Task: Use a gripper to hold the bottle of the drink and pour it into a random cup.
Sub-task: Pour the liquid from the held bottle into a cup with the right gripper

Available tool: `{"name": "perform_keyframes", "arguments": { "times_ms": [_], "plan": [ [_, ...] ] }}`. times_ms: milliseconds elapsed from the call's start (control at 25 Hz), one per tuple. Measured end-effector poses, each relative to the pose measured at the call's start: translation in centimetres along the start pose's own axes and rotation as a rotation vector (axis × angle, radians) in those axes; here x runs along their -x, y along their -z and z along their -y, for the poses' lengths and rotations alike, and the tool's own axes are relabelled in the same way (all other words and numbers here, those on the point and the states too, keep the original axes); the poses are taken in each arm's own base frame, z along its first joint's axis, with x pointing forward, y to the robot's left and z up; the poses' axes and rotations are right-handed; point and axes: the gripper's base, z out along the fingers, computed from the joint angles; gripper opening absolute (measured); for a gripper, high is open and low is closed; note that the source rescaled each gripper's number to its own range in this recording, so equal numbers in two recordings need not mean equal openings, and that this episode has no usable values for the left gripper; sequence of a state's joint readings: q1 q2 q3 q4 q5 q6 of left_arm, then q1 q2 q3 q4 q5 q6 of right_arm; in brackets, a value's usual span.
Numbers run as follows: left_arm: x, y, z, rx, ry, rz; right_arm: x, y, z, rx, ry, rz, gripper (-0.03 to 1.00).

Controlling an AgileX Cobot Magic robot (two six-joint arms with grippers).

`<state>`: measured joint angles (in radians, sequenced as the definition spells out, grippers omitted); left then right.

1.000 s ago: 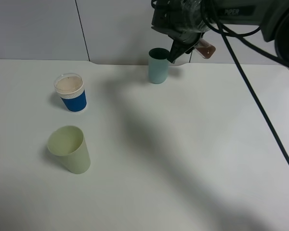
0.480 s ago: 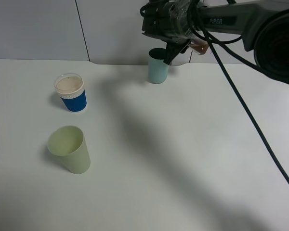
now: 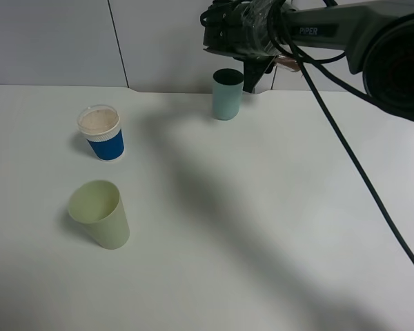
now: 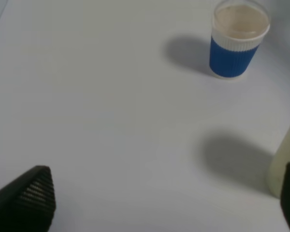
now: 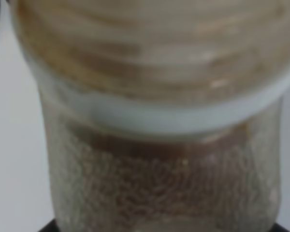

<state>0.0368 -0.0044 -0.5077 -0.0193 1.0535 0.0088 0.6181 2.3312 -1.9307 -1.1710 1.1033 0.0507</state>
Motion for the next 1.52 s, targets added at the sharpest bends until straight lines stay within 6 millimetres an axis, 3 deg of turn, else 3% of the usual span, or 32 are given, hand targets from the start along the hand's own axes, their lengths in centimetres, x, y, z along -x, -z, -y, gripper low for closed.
{"name": "perform_keyframes", "arguments": {
  "times_ms": [760, 1120, 1520],
  "plan": [
    [0.0, 0.0, 0.0, 0.001, 0.0, 0.0, -0.7, 0.2, 0.3, -0.008, 0.144, -0.065, 0.0],
    [0.0, 0.0, 0.0, 0.001, 0.0, 0.0, -1.3, 1.4, 2.3, -0.026, 0.153, -0.053, 0.0],
    [0.0, 0.0, 0.0, 0.001, 0.0, 0.0, -1.6, 1.5, 2.3, -0.01, 0.194, -0.078, 0.0]
  ]
}}
